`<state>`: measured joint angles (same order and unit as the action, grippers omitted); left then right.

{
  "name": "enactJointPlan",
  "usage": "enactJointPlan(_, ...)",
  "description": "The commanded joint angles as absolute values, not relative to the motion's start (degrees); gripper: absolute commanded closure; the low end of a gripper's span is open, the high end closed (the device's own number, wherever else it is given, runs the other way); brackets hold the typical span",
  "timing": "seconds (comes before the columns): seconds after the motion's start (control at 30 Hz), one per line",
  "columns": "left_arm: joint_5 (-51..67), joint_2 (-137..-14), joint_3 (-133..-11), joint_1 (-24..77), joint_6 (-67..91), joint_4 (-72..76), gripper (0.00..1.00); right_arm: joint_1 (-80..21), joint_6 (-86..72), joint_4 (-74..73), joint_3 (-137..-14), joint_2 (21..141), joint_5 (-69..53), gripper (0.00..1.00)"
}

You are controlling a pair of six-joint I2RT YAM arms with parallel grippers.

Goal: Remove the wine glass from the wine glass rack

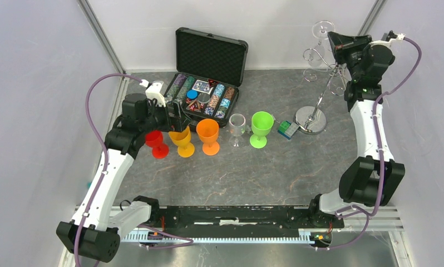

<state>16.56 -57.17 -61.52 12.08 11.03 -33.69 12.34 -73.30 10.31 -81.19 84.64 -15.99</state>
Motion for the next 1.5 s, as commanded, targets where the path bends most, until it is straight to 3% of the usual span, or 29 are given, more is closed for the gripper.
enactJointPlan(0.0,15.6,-56.0,-61.5,11.9,9.5,-31.5,0.00,10.4,-75.9,22.7,-83.6,86.2,-20.1,1.00)
enactJointPlan(0.47,19.1,-54.5,-61.1,11.9,10.0,-28.6,0.00,3.1,-83.6,38.1,-82.3,84.9,-29.6,1.00)
enactJointPlan(0.7,28.3,-52.0,-61.5,11.9,12.9,-21.1,0.00,-4.1,-82.6,38.0,-72.5,74.0,-30.6,1.00)
enactJointPlan(0.93,40.1,-50.2,-59.1,13.2,21.0,-1.3,0.01,-10.5,-82.9,32.6,-59.8,59.3,-29.3,1.00)
enactJointPlan(1.07,41.7,-50.5,-59.6,20.2,18.4,7.5,0.02,-12.8,-83.6,27.6,-54.8,51.8,-28.2,1.00)
enactJointPlan(1.3,38.8,-56.6,-64.4,40.8,-2.8,6.9,0.03,-13.5,-83.5,19.3,-51.4,41.4,-28.4,1.00)
enactJointPlan(1.47,36.3,-62.0,-68.4,46.4,-9.7,6.9,0.04,-13.5,-83.8,16.0,-49.9,37.0,-30.1,1.00)
